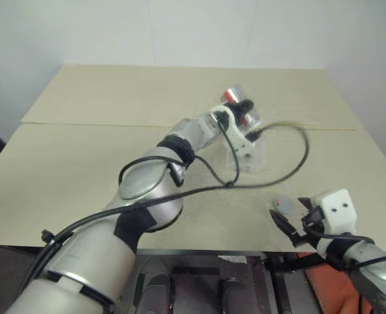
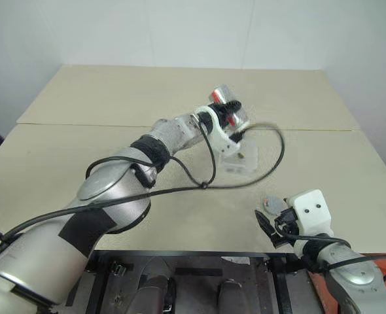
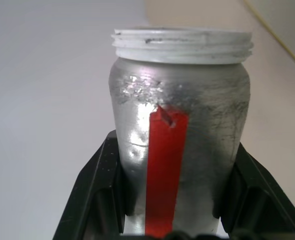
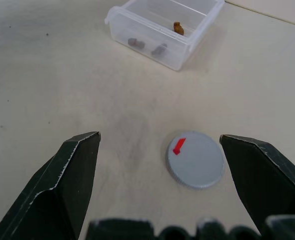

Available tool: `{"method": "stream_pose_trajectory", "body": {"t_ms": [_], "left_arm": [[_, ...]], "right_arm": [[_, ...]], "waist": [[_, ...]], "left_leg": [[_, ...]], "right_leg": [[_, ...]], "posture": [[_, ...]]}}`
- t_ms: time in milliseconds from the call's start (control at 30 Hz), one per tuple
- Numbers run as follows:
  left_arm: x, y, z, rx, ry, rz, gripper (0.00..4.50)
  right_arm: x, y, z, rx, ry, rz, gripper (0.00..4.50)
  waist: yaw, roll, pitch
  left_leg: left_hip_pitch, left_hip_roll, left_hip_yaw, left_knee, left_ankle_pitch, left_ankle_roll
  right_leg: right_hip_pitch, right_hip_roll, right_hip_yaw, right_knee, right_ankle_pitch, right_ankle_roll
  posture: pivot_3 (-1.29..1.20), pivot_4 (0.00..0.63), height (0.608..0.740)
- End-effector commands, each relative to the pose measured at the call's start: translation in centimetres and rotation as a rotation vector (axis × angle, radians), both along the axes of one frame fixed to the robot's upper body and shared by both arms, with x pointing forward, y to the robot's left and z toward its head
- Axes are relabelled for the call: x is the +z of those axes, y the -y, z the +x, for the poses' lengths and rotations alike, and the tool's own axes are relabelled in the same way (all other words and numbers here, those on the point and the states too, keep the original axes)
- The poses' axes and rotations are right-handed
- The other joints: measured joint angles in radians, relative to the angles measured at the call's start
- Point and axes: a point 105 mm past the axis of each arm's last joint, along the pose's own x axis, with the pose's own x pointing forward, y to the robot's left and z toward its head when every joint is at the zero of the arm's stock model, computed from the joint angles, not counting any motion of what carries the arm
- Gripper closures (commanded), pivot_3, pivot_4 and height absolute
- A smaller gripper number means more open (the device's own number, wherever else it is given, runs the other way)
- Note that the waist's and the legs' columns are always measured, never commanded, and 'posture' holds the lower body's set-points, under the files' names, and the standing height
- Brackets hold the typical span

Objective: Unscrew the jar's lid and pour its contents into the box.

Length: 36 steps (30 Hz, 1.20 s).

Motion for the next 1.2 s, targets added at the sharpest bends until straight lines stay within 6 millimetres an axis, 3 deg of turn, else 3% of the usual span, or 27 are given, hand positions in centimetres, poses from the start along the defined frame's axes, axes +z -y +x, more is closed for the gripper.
{"method": "stream_pose_trajectory", "body": {"t_ms": [33, 133, 233, 333, 533, 933, 1200], "left_arm": [[2.3, -3.1, 1.5, 0.087, -0.375, -0.641, 2.56], [2.3, -5.6, 2.3, 0.084, -0.605, -1.017, 2.56], [0.9, -8.2, 2.9, 0.073, -0.827, -1.306, 2.56], [-0.1, -10.1, 3.3, 0.059, -0.94, -1.53, 2.56], [-4.4, -10.8, 2.5, 0.014, -1.059, -1.594, 2.56], [-8.4, -9.1, 1.1, 0.036, -1.05, -1.401, 2.56], [-9.9, -9.1, 0.5, 0.031, -1.093, -1.429, 2.56]], "right_arm": [[0.7, -0.4, 0.4, 0.044, 0.026, -0.021, 0.06], [0.9, -0.3, 0.9, 0.062, 0.024, -0.034, 0.06], [1.0, -0.2, 1.5, 0.092, 0.016, -0.05, 0.06], [1.1, -0.2, 2.1, 0.122, 0.012, -0.067, 0.06], [1.3, -0.7, 3.7, 0.173, 0.012, -0.079, 0.06], [1.3, -0.6, 3.3, 0.149, 0.023, -0.083, 0.06], [1.2, -0.3, 3.2, 0.144, 0.022, -0.096, 0.06]], "waist": [[-0.004, 0.0, 0.0], [-0.009, 0.001, -0.001], [-0.01, 0.001, -0.001], [-0.01, 0.001, -0.001], [-0.002, 0.002, -0.001], [-0.001, 0.002, -0.001], [-0.001, 0.002, -0.001]], "left_leg": [[0.0, 0.0, 0.0, 0.0, 0.0, 0.0], [0.0, 0.0, -0.001, 0.001, 0.0, 0.0], [0.0, 0.0, -0.001, 0.001, 0.0, 0.0], [0.0, 0.0, -0.001, 0.002, 0.0, 0.0], [0.001, -0.001, -0.002, 0.002, 0.0, 0.001], [0.001, -0.001, -0.002, 0.002, 0.0, 0.001], [0.001, -0.001, -0.002, 0.002, 0.0, 0.001]], "right_leg": [[0.0, 0.0, 0.0, 0.0, 0.0, 0.0], [0.0, 0.0, 0.0, 0.002, 0.0, 0.0], [0.001, 0.0, 0.0, 0.002, 0.0, 0.0], [0.001, 0.0, -0.001, 0.002, 0.0, 0.0], [0.003, -0.001, -0.002, 0.003, 0.0, 0.0], [0.003, -0.001, -0.002, 0.002, 0.0, 0.0], [0.003, -0.001, -0.002, 0.002, 0.0, 0.0]], "posture": [[0.0, 0.15, 0.74], [0.0, 0.15, 0.74], [0.0, 0.15, 0.74], [0.0, 0.15, 0.74], [0.0, 0.15, 0.74], [0.0, 0.15, 0.74], [0.0, 0.15, 0.74]]}}
